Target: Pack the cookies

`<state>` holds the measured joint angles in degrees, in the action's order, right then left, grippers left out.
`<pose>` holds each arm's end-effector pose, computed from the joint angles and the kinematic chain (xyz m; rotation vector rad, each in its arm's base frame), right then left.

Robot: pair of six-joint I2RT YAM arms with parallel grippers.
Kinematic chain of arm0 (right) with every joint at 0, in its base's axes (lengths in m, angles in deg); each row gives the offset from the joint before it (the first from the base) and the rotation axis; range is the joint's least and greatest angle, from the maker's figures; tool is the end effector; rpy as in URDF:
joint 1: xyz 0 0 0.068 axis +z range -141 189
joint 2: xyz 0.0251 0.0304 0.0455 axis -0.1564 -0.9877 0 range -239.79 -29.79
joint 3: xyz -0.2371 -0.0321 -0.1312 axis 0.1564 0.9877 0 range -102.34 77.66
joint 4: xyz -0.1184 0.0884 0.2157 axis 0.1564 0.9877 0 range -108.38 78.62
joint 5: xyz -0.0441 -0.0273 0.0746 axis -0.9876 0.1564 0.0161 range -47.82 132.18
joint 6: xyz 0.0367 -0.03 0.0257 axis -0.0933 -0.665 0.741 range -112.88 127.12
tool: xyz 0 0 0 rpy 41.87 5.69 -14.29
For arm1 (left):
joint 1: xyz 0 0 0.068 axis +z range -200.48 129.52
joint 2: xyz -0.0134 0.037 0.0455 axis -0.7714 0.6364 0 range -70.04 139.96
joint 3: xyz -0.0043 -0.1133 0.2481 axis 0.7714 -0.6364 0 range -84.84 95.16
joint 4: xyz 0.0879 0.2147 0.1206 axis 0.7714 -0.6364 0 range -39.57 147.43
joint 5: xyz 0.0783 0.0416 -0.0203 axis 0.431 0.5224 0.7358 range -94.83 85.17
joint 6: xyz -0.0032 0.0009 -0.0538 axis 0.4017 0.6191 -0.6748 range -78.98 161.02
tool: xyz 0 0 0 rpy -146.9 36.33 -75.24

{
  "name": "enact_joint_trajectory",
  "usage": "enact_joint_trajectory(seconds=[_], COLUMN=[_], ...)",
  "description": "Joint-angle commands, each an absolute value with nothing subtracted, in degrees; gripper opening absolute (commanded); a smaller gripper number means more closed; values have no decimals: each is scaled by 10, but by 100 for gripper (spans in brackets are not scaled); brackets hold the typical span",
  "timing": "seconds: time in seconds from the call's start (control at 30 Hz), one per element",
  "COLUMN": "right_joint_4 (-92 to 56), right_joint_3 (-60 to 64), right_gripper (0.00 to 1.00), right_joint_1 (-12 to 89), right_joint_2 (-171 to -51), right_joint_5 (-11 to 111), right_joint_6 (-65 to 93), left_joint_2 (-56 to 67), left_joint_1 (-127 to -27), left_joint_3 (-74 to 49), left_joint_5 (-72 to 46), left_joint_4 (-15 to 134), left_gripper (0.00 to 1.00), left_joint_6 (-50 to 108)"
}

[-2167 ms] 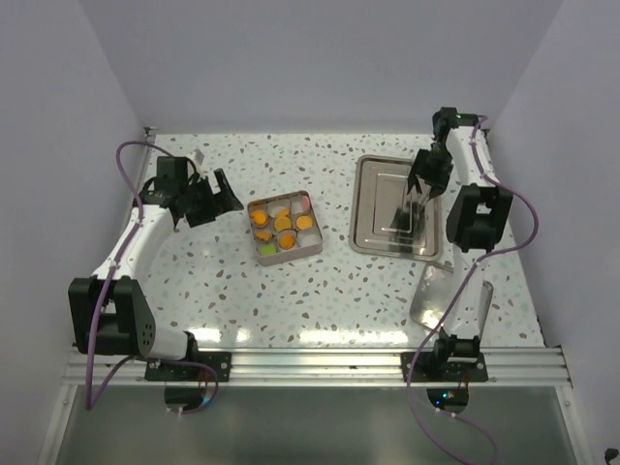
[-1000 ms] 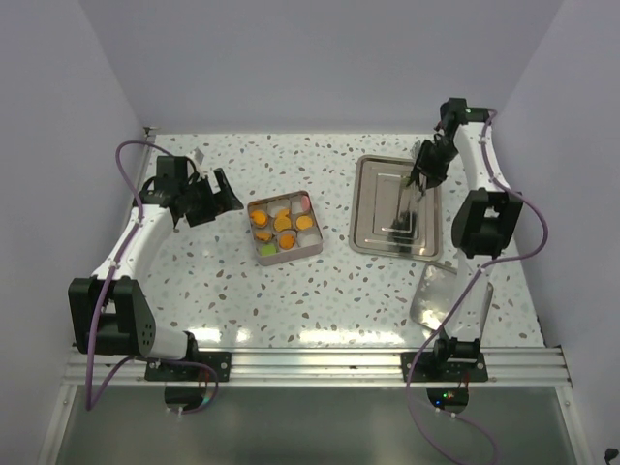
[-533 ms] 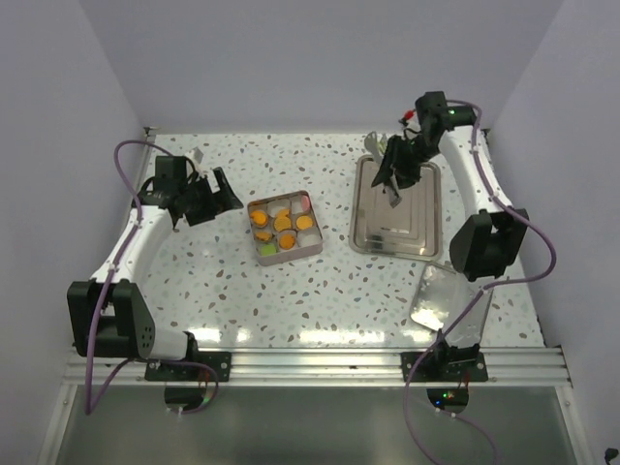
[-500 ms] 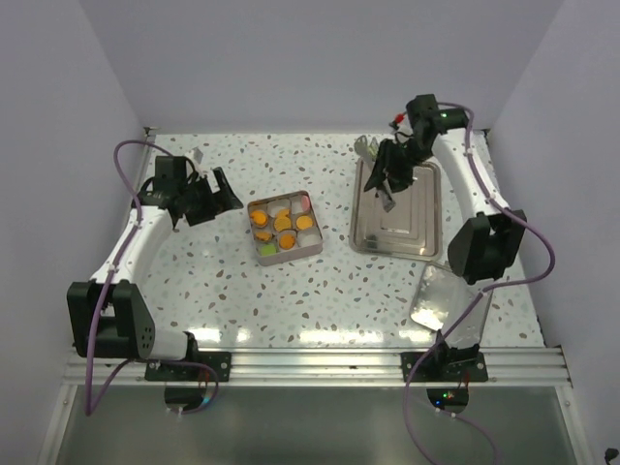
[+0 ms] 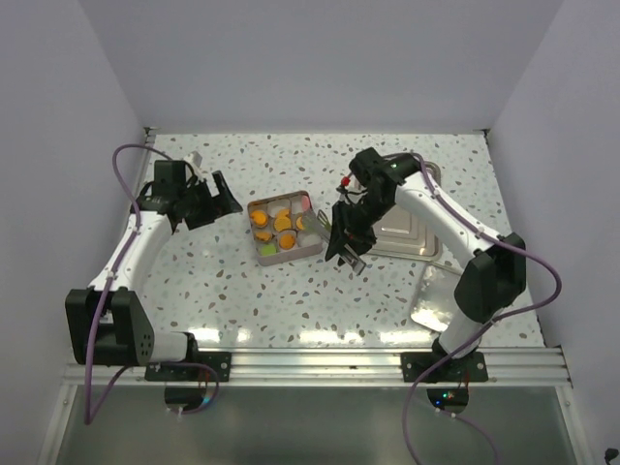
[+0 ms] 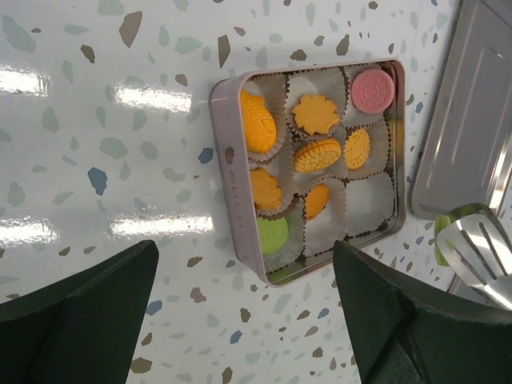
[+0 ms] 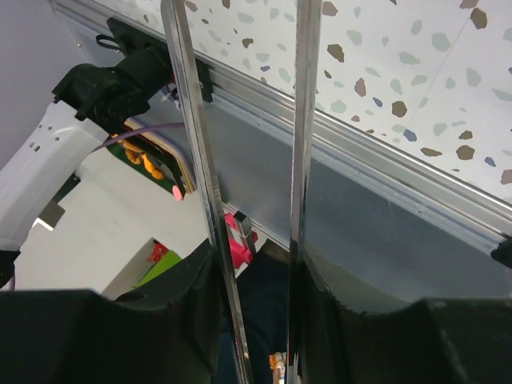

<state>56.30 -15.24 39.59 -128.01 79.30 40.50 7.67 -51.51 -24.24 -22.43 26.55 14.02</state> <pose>0.2688 0.1840 0.3112 0.0141 -2.7962 -0.9258 0.2877 -0.0159 0.2765 -0.4066 2.4081 -0.5930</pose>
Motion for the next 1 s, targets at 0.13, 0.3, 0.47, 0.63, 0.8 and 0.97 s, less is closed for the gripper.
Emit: enact_joint_trajectory(seconds=[0.13, 0.3, 0.47, 0.63, 0.8, 0.97], right_joint_4=[496, 475, 475, 476, 474, 488], right_joint_3=[-108, -116, -129, -125, -124, -142], right_gripper=[30, 30, 31, 35, 49, 53], right_joint_1=[420, 438, 439, 438, 439, 436], right_joint_2=[-1267, -1298, -1315, -1317, -1319, -1321], right_joint_5=[796, 787, 768, 743, 734, 724], right_joint_6=[441, 443, 439, 436, 439, 436], left_joint_2=[47, 45, 39, 32, 32, 34], left_joint_1=[-514, -514, -514, -514, -514, -514], left_joint_3=[-248, -238, -236, -238, -241, -238], left_joint_5=[-224, -219, -214, -209, -209, -209], left_joint_4=[273, 261, 253, 249, 254, 257], left_gripper=[96, 96, 96, 96, 96, 96], left_joint_6=[136, 142, 144, 147, 142, 140])
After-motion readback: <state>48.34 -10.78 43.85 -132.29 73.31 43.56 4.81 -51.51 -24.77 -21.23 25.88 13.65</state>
